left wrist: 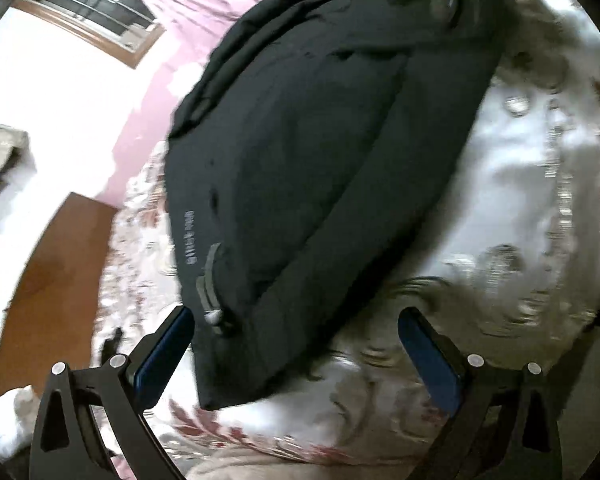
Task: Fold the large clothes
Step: 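Grasp the folded black jacket with both grippers and lift it off the bed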
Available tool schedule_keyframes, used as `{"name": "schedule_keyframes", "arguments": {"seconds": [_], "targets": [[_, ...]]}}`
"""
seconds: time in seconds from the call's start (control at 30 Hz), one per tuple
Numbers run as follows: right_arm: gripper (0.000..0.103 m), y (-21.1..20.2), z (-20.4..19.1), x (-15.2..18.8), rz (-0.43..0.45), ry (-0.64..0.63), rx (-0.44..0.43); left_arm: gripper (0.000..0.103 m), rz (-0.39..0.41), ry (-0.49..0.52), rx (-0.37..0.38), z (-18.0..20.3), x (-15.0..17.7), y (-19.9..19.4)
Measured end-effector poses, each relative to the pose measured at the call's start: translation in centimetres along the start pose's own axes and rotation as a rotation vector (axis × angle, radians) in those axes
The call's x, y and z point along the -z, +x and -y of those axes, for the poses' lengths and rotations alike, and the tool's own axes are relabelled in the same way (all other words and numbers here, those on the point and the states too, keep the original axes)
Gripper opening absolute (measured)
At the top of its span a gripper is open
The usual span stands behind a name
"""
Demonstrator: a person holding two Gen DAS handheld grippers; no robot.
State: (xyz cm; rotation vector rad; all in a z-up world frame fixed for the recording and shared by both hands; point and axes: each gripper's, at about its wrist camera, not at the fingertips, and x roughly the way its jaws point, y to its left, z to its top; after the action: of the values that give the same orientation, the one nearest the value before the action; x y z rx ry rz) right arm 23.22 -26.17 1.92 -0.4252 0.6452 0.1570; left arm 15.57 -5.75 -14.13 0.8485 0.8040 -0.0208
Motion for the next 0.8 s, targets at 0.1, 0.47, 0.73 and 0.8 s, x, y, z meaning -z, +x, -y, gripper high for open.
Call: {"name": "schedule_keyframes", "arguments": {"seconds": [0.1, 0.47, 0.73, 0.8], "targets": [[0.101, -0.3, 0.5, -0.8, 0.011, 0.010, -0.003, 0.093, 0.001, -0.032, -0.057, -0.7, -0.2, 0.6], [0.101, -1.1, 1.6, -2.0, 0.052, 0.029, 0.065, 0.053, 0.141, -0.223, -0.161, -7.9, -2.0, -0.6], [0.101, -1.0, -0.7, 2.6, -0.046, 0.008, 0.023, 0.045, 0.161, -0.263, -0.075, -12.0, -4.2, 0.1], [0.100, -0.5, -1.9, 4.2, -0.099, -0.024, -0.018, 0.043, 0.164, -0.262, -0.067, -12.3, -4.8, 0.3]]}}
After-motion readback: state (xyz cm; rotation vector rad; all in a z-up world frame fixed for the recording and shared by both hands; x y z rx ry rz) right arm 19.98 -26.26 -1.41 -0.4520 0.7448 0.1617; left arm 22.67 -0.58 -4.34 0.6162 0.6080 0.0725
